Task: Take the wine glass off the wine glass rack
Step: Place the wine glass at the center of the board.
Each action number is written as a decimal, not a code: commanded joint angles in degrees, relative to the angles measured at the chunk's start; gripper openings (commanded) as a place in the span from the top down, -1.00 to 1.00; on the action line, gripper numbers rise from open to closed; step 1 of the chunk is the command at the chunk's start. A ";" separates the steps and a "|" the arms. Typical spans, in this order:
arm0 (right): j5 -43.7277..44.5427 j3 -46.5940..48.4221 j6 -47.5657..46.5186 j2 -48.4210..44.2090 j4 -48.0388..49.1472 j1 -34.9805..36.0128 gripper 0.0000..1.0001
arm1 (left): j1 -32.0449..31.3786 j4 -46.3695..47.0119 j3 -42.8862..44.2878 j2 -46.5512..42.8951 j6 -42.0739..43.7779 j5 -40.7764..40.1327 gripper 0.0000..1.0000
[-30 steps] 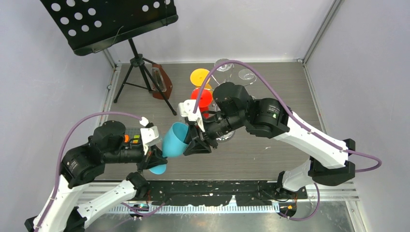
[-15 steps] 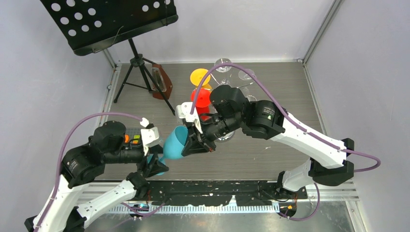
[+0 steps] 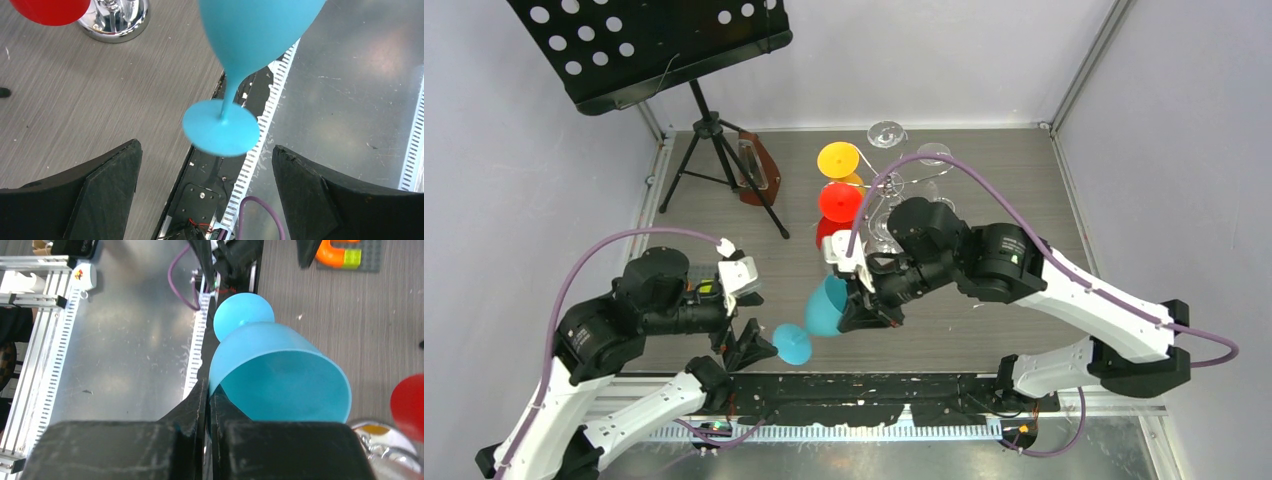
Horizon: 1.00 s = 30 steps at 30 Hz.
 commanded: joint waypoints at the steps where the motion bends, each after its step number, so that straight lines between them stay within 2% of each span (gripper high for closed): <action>1: 3.65 -3.76 1.14 -5.57 -4.27 -0.06 0.89 | 0.00 2.17 1.11 1.00 -0.22 -2.45 -0.99; 6: 8.03 -8.37 4.15 -12.24 -11.11 -0.02 0.89 | 0.00 2.65 1.20 1.21 -0.38 -3.30 -0.99; 10: 16.60 -11.20 8.44 -15.96 -16.32 -0.02 0.89 | 0.00 3.60 0.76 1.16 -0.82 -3.47 -0.99; 14: 23.06 -16.03 14.06 -20.40 -16.76 -0.40 0.89 | 0.00 5.81 -0.44 0.94 -1.73 -4.04 -0.99; 17: 26.24 -18.67 19.18 -23.43 -17.08 -3.40 0.89 | 0.01 7.48 -1.57 0.65 -2.41 -4.23 -0.99; 21: 28.60 -20.88 23.01 -23.91 -19.22 -13.51 0.89 | 0.01 9.00 -3.15 -0.20 -2.86 -5.49 -0.99; 27: 25.65 -24.14 19.67 -22.34 -17.18 -36.92 0.89 | 0.01 13.20 -7.65 -3.84 -3.50 -6.68 -0.99; 30: 26.41 -24.31 18.56 -21.04 -15.44 -42.59 0.89 | 0.01 14.72 -9.48 -5.94 -3.53 -7.29 -0.99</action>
